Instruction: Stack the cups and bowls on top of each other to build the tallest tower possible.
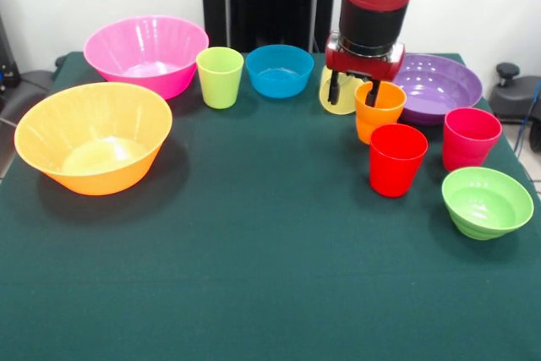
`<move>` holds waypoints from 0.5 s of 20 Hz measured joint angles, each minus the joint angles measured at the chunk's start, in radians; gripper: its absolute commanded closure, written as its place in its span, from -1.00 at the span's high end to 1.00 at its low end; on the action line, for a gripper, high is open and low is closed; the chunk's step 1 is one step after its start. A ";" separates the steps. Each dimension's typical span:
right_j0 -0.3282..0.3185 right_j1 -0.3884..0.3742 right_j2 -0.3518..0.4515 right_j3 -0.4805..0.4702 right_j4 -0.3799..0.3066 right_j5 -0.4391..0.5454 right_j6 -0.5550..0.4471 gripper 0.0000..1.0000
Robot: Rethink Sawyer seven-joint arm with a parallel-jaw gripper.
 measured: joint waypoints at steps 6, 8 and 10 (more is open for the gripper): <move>0.000 0.028 0.005 0.003 0.000 -0.004 0.000 1.00; 0.000 0.037 0.006 0.006 0.000 -0.004 0.000 1.00; 0.000 0.048 0.009 0.013 0.000 -0.010 0.000 1.00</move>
